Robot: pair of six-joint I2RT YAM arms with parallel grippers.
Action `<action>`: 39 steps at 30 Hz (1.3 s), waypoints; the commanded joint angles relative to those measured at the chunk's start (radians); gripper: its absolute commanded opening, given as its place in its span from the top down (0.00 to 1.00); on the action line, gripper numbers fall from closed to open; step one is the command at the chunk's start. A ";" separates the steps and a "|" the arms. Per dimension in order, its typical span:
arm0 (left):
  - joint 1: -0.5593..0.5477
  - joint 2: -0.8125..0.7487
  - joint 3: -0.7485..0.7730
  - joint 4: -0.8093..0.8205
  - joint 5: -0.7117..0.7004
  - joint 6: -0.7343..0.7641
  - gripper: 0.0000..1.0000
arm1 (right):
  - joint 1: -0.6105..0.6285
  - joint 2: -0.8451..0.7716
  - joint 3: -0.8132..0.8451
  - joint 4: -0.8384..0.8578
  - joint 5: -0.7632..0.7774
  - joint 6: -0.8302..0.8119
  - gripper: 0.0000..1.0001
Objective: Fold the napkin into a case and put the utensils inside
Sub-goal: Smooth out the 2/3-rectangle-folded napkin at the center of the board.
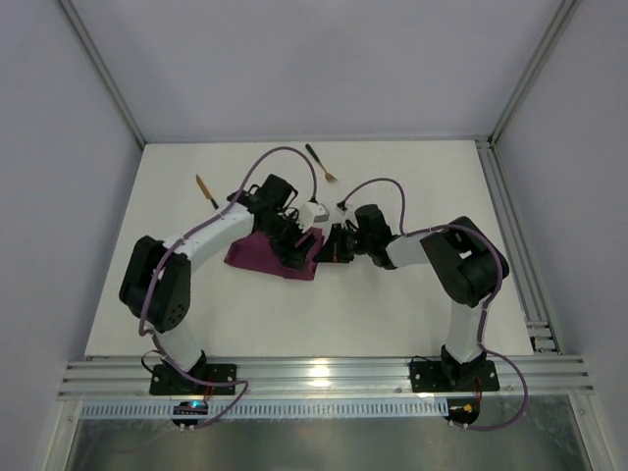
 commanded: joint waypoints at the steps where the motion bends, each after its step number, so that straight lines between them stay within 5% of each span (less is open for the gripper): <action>1: 0.100 -0.099 0.044 -0.110 -0.008 0.022 0.35 | 0.006 0.010 0.035 0.033 0.025 -0.028 0.96; 8: 0.451 -0.084 -0.059 -0.060 -0.118 -0.002 0.35 | 0.006 -0.004 0.042 0.027 0.026 -0.054 0.96; 19: 0.493 -0.030 -0.168 0.165 -0.226 0.002 0.39 | 0.004 -0.005 0.079 -0.006 0.025 -0.078 0.96; 27: 0.493 0.022 -0.166 0.243 -0.142 -0.030 0.68 | 0.006 -0.004 0.087 -0.018 0.028 -0.090 0.96; 31: 0.496 0.015 -0.166 0.244 -0.099 -0.027 1.00 | 0.006 -0.002 0.094 -0.021 0.034 -0.100 0.96; 39: 0.528 -0.067 -0.169 0.246 -0.036 -0.042 1.00 | -0.005 -0.011 0.113 -0.032 0.046 -0.126 0.96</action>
